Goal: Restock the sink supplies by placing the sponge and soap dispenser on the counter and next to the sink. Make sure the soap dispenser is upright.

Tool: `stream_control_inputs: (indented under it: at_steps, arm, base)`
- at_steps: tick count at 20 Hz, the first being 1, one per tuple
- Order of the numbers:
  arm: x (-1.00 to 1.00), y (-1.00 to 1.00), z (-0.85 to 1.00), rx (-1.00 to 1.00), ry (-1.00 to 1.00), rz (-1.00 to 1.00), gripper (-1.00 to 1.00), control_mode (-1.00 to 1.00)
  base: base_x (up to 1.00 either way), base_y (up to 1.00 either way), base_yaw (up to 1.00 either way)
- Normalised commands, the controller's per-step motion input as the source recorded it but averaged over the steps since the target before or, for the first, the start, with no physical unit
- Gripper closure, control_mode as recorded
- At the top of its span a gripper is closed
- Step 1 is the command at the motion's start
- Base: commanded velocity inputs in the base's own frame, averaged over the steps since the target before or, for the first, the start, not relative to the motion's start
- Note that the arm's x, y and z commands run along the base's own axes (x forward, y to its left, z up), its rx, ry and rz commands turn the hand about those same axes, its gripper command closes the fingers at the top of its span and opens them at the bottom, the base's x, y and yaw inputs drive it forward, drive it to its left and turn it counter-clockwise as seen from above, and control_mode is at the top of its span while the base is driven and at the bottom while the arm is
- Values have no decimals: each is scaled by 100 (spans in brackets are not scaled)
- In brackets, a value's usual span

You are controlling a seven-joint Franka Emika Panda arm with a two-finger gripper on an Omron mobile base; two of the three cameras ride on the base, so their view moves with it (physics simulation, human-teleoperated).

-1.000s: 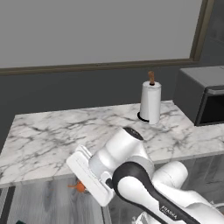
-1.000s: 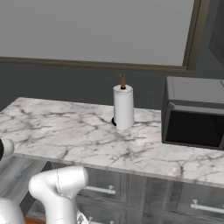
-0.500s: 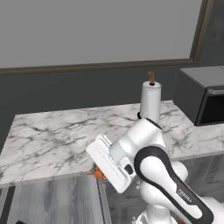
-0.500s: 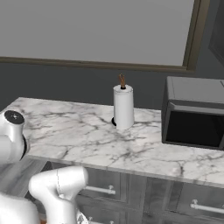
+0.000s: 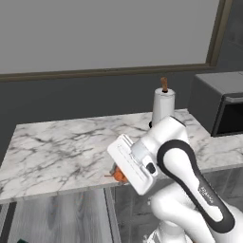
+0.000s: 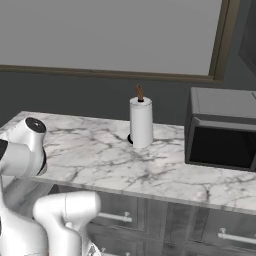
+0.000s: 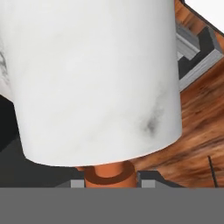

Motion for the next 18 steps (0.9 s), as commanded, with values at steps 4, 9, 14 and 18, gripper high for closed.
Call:
stream_control_inputs:
  at_steps: [4, 9, 14, 18]
  arm:
    - [0, -24, 0, 2, 1, -13, 100, -100]
    - [-31, -13, -12, 1, -3, -14, 100, -100]
    - [0, 0, 0, 0, 0, 0, 100, 100]
    - [0, 0, 0, 0, 0, 0, 100, 100]
  base:
    - [0, 0, 0]
    - [0, 0, 0]
    - [-93, -45, -28]
    - [-23, -91, -20]
